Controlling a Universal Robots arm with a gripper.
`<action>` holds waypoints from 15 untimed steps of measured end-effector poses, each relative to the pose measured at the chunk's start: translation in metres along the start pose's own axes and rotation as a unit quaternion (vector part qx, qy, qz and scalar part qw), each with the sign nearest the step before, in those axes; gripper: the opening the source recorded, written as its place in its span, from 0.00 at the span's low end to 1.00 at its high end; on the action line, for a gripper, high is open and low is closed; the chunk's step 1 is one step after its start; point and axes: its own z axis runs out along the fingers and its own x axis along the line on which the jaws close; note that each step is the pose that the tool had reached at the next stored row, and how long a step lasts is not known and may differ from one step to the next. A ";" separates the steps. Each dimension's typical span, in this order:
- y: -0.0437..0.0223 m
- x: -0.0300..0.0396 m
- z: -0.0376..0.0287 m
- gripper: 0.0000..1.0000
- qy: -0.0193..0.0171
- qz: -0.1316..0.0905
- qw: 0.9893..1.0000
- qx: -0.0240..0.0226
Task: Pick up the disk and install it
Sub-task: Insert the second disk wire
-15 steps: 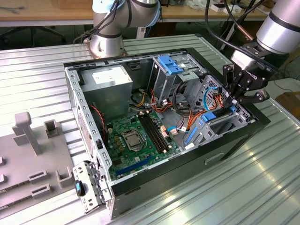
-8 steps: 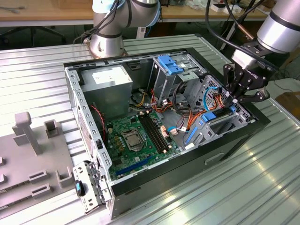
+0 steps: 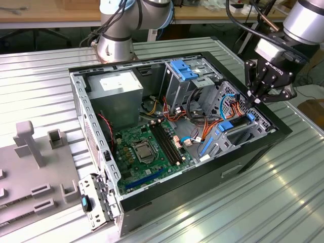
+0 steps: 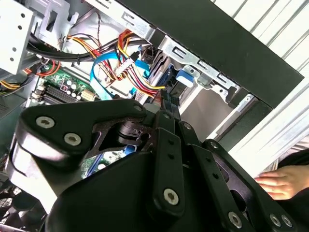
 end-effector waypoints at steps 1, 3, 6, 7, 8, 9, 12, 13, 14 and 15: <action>0.0000 -0.0004 -0.0004 0.11 0.000 0.000 1.000 0.000; -0.0002 -0.0019 -0.0035 0.11 0.000 0.000 1.000 0.000; -0.0003 -0.0035 -0.0076 0.11 0.000 0.000 1.000 0.000; -0.0005 -0.0065 -0.0119 0.11 0.000 0.000 1.000 0.000; -0.0008 -0.0133 -0.0166 0.11 0.001 0.000 1.000 0.000; -0.0004 -0.0132 -0.0167 0.11 0.001 0.000 1.000 0.000; 0.0031 -0.0134 -0.0174 0.11 0.001 0.000 1.000 0.000; 0.0049 -0.0135 -0.0175 0.11 0.000 0.000 1.000 0.000; 0.0054 -0.0136 -0.0177 0.11 0.000 0.000 1.000 0.000; 0.0054 -0.0137 -0.0182 0.11 0.001 0.000 1.000 0.000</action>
